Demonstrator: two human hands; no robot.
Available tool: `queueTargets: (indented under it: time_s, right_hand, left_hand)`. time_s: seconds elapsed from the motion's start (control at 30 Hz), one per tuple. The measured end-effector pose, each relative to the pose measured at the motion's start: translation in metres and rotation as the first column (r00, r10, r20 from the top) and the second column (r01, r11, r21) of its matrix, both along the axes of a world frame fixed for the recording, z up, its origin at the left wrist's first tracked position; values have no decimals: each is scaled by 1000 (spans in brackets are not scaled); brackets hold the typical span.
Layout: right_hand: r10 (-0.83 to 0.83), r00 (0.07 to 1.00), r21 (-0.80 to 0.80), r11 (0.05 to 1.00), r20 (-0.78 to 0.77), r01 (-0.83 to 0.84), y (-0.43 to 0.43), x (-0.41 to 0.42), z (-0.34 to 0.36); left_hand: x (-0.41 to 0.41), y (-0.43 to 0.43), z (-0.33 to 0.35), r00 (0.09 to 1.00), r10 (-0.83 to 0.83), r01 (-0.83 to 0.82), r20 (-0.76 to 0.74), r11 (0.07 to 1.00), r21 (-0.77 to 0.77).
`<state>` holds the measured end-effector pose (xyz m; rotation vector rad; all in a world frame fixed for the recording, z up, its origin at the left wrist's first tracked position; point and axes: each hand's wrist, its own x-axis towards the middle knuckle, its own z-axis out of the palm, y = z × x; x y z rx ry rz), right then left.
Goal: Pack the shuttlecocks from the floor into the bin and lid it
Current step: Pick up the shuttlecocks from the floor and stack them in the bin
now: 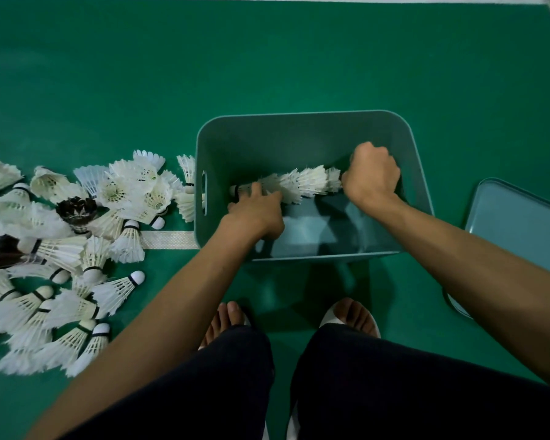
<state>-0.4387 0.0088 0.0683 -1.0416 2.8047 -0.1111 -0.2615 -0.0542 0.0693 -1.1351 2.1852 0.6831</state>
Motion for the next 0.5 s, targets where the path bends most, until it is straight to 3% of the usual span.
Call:
queueTargets:
  time_s: [0.2, 0.33, 0.5]
  right_hand:
    - [-290, 878, -123, 925, 381, 359, -15, -7, -14]
    - [-419, 656, -51, 819, 628, 572, -23, -8, -24]
    - [-435, 457, -4, 720, 776, 694, -25, -12, -30]
  left_hand:
    - [-3, -6, -4, 999, 22, -26, 41, 997, 78]
    - [-5, -11, -9, 999, 29, -31, 19, 996, 90]
    - [-4, -14, -11, 999, 32, -32, 5, 995, 93]
